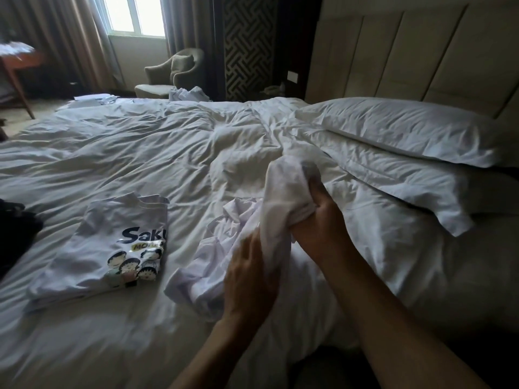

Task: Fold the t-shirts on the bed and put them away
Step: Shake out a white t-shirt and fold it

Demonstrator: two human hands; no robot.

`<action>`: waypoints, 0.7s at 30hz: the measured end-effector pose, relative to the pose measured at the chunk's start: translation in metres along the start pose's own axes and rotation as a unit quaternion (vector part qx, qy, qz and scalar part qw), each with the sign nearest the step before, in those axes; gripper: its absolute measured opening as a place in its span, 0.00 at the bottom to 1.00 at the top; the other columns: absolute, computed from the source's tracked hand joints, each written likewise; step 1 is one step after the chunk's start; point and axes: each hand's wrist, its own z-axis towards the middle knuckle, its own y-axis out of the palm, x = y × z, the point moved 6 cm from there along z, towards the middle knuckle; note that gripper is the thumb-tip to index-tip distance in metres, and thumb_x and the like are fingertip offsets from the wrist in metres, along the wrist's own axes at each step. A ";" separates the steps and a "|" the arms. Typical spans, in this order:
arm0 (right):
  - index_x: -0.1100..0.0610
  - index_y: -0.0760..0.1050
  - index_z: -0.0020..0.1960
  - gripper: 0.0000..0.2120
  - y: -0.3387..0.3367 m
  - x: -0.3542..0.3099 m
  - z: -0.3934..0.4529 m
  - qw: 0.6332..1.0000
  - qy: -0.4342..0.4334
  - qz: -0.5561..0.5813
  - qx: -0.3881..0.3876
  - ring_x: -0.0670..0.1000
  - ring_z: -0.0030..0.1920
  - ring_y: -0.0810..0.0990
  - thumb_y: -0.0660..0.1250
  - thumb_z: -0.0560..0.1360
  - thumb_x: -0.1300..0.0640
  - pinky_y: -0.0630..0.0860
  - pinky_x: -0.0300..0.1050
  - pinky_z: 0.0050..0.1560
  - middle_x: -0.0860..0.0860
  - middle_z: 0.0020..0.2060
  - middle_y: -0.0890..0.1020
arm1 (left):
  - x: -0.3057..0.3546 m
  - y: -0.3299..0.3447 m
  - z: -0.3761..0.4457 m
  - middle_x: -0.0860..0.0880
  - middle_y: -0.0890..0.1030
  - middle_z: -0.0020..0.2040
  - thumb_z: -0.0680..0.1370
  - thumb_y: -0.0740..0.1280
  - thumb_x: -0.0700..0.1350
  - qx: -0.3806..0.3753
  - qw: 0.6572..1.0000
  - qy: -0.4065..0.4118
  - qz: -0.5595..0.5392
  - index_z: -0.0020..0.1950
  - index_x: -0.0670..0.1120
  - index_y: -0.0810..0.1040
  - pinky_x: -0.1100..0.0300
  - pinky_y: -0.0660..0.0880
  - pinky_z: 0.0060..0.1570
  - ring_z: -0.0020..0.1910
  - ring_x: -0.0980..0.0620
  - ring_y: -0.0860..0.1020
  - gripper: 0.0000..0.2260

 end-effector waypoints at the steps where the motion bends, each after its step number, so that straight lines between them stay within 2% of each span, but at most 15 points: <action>1: 0.61 0.67 0.74 0.32 0.003 -0.004 0.002 0.999 -0.019 -0.041 0.014 0.53 0.53 0.80 0.66 0.74 0.48 0.81 0.42 0.48 0.57 0.55 0.80 | -0.007 -0.009 0.010 0.41 0.79 0.58 0.75 0.60 0.53 0.033 0.999 -0.027 -0.025 0.62 0.43 0.75 0.52 0.76 0.46 0.53 0.39 0.79 0.20; 3: 0.60 0.75 0.66 0.18 0.005 -0.017 0.004 0.988 -0.047 -0.135 0.052 0.54 0.52 0.83 0.62 0.80 0.51 0.81 0.48 0.53 0.56 0.52 0.84 | -0.034 -0.028 0.028 0.42 0.81 0.45 0.77 0.59 0.50 0.086 0.989 -0.085 -0.085 0.49 0.42 0.80 0.54 0.71 0.38 0.43 0.41 0.81 0.14; 4: 0.57 0.78 0.59 0.13 0.006 -0.026 0.003 0.974 -0.063 -0.204 0.075 0.53 0.49 0.84 0.60 0.83 0.52 0.82 0.48 0.50 0.54 0.48 0.85 | -0.046 -0.038 0.037 0.43 0.81 0.40 0.77 0.59 0.48 0.093 0.982 -0.122 -0.106 0.45 0.43 0.80 0.53 0.68 0.37 0.39 0.41 0.80 0.13; 6: 0.54 0.77 0.49 0.12 0.011 -0.046 -0.001 0.909 -0.099 -0.385 0.121 0.50 0.43 0.82 0.58 0.84 0.52 0.81 0.44 0.40 0.49 0.41 0.82 | -0.061 -0.052 0.058 0.48 0.79 0.33 0.77 0.59 0.46 0.065 0.969 -0.176 -0.161 0.42 0.44 0.79 0.52 0.67 0.35 0.33 0.44 0.77 0.11; 7: 0.54 0.77 0.46 0.12 0.014 -0.054 -0.001 0.878 -0.111 -0.448 0.125 0.49 0.42 0.80 0.59 0.83 0.52 0.81 0.44 0.37 0.49 0.39 0.80 | -0.064 -0.055 0.069 0.52 0.77 0.30 0.78 0.59 0.45 0.038 0.959 -0.194 -0.203 0.39 0.45 0.78 0.53 0.66 0.34 0.30 0.49 0.73 0.11; 8: 0.55 0.76 0.42 0.12 0.019 -0.059 0.000 0.867 -0.115 -0.470 0.119 0.49 0.39 0.80 0.61 0.83 0.54 0.81 0.45 0.35 0.50 0.38 0.79 | -0.064 -0.061 0.081 0.54 0.75 0.28 0.78 0.60 0.46 0.016 0.945 -0.211 -0.250 0.38 0.45 0.77 0.55 0.65 0.34 0.29 0.53 0.70 0.12; 10: 0.58 0.72 0.39 0.12 0.028 -0.067 0.003 0.880 -0.118 -0.446 0.111 0.47 0.33 0.80 0.64 0.81 0.57 0.82 0.46 0.31 0.53 0.37 0.77 | -0.056 -0.075 0.105 0.51 0.75 0.31 0.76 0.63 0.53 -0.014 0.928 -0.224 -0.298 0.37 0.44 0.78 0.55 0.66 0.36 0.32 0.53 0.71 0.15; 11: 0.60 0.71 0.40 0.11 0.032 -0.073 0.005 0.895 -0.121 -0.416 0.112 0.46 0.31 0.80 0.65 0.80 0.59 0.82 0.46 0.31 0.54 0.37 0.77 | -0.047 -0.083 0.116 0.50 0.76 0.32 0.74 0.66 0.56 -0.031 0.929 -0.210 -0.304 0.37 0.43 0.78 0.55 0.67 0.37 0.33 0.52 0.71 0.17; 13: 0.62 0.71 0.51 0.06 0.045 -0.086 0.007 0.923 -0.120 -0.349 0.107 0.46 0.36 0.80 0.65 0.80 0.60 0.83 0.48 0.34 0.54 0.42 0.76 | -0.027 -0.096 0.135 0.51 0.79 0.35 0.69 0.73 0.62 -0.076 0.945 -0.165 -0.272 0.39 0.45 0.79 0.55 0.70 0.37 0.34 0.52 0.76 0.20; 14: 0.62 0.70 0.57 0.08 0.050 -0.092 0.008 0.934 -0.120 -0.320 0.104 0.47 0.40 0.80 0.64 0.81 0.60 0.84 0.50 0.38 0.54 0.45 0.76 | -0.018 -0.099 0.142 0.53 0.82 0.41 0.68 0.76 0.62 -0.110 0.954 -0.148 -0.237 0.45 0.48 0.81 0.56 0.73 0.40 0.39 0.53 0.79 0.20; 16: 0.61 0.70 0.61 0.09 0.057 -0.108 0.011 0.947 -0.131 -0.276 0.103 0.49 0.45 0.80 0.61 0.82 0.62 0.83 0.53 0.46 0.53 0.49 0.77 | -0.011 -0.105 0.155 0.54 0.78 0.52 0.69 0.79 0.54 -0.169 0.969 -0.120 -0.135 0.61 0.48 0.76 0.64 0.70 0.46 0.48 0.55 0.77 0.25; 17: 0.60 0.72 0.60 0.08 0.059 -0.117 0.013 0.944 -0.143 -0.279 0.103 0.49 0.45 0.80 0.60 0.82 0.63 0.83 0.53 0.49 0.54 0.50 0.77 | -0.012 -0.106 0.161 0.52 0.76 0.52 0.71 0.78 0.50 -0.188 0.975 -0.083 -0.089 0.64 0.47 0.74 0.66 0.67 0.45 0.47 0.54 0.75 0.25; 19: 0.60 0.78 0.51 0.08 0.065 -0.135 0.013 0.930 -0.173 -0.305 0.106 0.48 0.42 0.81 0.59 0.82 0.64 0.82 0.48 0.50 0.54 0.46 0.81 | -0.017 -0.111 0.167 0.49 0.75 0.44 0.73 0.74 0.43 -0.193 0.980 -0.021 -0.034 0.58 0.47 0.75 0.65 0.65 0.40 0.43 0.51 0.72 0.15; 21: 0.58 0.80 0.44 0.11 0.072 -0.147 0.012 0.920 -0.201 -0.319 0.110 0.49 0.44 0.82 0.61 0.81 0.64 0.80 0.47 0.53 0.53 0.43 0.82 | -0.029 -0.116 0.169 0.49 0.77 0.40 0.74 0.69 0.41 -0.166 0.986 -0.021 0.021 0.52 0.48 0.77 0.60 0.65 0.40 0.42 0.47 0.74 0.08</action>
